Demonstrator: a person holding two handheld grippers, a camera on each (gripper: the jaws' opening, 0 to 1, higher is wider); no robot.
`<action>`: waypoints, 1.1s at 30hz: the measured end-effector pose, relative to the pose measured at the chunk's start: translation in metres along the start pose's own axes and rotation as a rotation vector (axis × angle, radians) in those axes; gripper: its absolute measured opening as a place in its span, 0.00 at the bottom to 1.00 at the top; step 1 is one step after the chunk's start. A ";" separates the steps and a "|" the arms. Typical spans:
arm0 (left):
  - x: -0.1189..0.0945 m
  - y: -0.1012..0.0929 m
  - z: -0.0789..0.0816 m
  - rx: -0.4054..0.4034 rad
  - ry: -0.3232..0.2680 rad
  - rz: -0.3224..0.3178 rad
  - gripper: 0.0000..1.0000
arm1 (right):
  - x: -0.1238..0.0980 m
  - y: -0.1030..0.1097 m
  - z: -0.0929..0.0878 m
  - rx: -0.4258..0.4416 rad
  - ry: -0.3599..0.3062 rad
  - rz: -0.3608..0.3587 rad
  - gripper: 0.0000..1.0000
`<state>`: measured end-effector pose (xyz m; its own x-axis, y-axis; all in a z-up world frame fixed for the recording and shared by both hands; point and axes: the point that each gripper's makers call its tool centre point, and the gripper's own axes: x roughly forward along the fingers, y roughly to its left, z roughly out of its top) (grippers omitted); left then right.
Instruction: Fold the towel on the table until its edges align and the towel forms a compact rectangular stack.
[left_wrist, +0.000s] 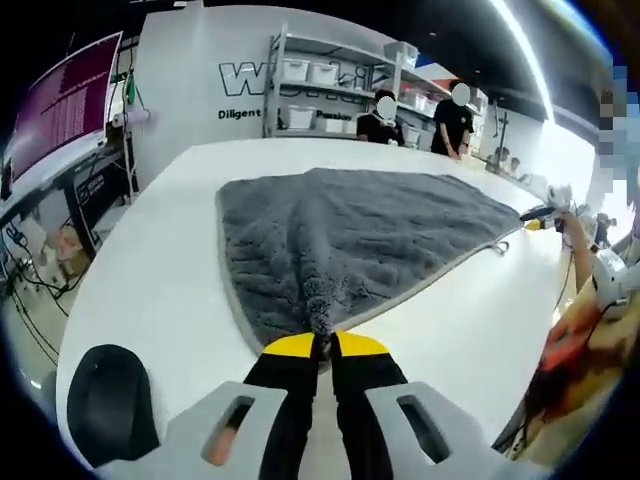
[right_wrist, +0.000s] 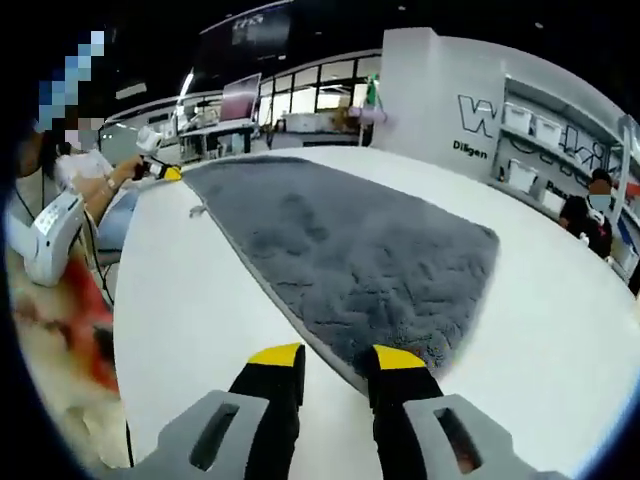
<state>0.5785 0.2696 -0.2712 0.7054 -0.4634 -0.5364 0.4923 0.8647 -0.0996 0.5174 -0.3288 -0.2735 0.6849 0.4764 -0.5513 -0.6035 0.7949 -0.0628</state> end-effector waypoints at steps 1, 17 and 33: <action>0.000 0.000 0.000 -0.001 -0.001 -0.001 0.04 | 0.001 -0.002 0.000 0.013 -0.001 -0.003 0.15; -0.006 -0.004 -0.004 -0.007 0.006 -0.023 0.04 | -0.026 0.008 -0.016 0.040 0.008 0.097 0.00; -0.016 -0.018 -0.011 0.035 0.023 -0.065 0.05 | -0.043 0.024 -0.027 0.045 -0.022 0.164 0.05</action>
<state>0.5525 0.2637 -0.2696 0.6600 -0.5132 -0.5487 0.5545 0.8255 -0.1051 0.4625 -0.3402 -0.2734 0.5878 0.6089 -0.5327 -0.6895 0.7215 0.0638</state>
